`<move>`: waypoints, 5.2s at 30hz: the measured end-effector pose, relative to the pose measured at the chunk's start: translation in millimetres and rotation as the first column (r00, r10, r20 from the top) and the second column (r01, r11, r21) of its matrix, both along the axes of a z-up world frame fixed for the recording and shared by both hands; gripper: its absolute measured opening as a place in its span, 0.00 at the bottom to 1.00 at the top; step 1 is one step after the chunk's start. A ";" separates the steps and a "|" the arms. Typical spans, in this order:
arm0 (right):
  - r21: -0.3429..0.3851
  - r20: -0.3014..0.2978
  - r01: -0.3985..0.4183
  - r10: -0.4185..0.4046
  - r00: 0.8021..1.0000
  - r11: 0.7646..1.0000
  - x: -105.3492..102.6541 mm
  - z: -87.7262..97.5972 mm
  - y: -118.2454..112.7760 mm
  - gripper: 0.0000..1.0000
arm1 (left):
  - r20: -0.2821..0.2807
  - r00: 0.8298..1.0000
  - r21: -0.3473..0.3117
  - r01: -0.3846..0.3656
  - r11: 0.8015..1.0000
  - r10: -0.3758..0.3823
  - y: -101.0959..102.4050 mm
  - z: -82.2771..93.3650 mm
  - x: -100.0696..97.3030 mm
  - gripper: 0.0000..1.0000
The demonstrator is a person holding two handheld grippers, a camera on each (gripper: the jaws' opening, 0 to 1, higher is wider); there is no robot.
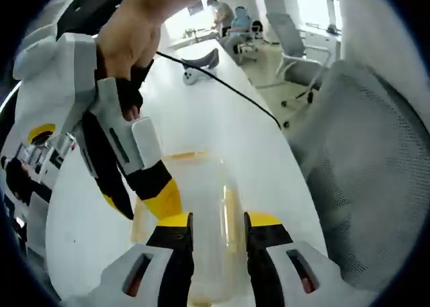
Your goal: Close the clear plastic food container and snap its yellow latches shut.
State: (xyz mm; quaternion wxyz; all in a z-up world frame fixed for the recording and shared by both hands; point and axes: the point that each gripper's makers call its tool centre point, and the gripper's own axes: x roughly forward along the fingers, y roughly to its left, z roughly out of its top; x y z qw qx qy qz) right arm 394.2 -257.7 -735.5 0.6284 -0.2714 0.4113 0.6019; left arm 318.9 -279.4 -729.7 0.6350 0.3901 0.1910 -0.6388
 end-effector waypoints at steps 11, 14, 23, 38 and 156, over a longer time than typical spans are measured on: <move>-0.015 -0.059 -0.047 0.046 0.997 0.999 -2.8 -1.4 2.0 0.42 | 0.116 0.992 0.027 0.047 0.999 -0.050 1.0 -3.2 1.3 0.27; -0.019 -0.085 -0.050 0.048 0.995 0.999 -2.1 -2.4 1.7 0.43 | 0.170 0.982 0.053 0.076 0.996 -0.084 1.4 -5.2 0.8 0.28; -0.035 -0.134 -0.064 0.059 0.989 0.997 -3.4 -4.2 1.8 0.44 | 0.245 0.964 0.080 0.082 0.993 -0.099 0.9 -7.3 1.3 0.28; -0.080 -0.187 -0.076 0.060 0.981 0.994 -6.0 -6.9 3.4 0.42 | 0.235 0.971 0.119 0.021 0.993 -0.049 0.3 -7.1 5.0 0.23; 0.288 0.122 0.371 -0.418 0.900 0.883 -51.1 -2.5 -55.7 0.88 | -0.303 0.832 -0.213 -0.534 0.818 0.464 75.7 0.6 39.2 0.80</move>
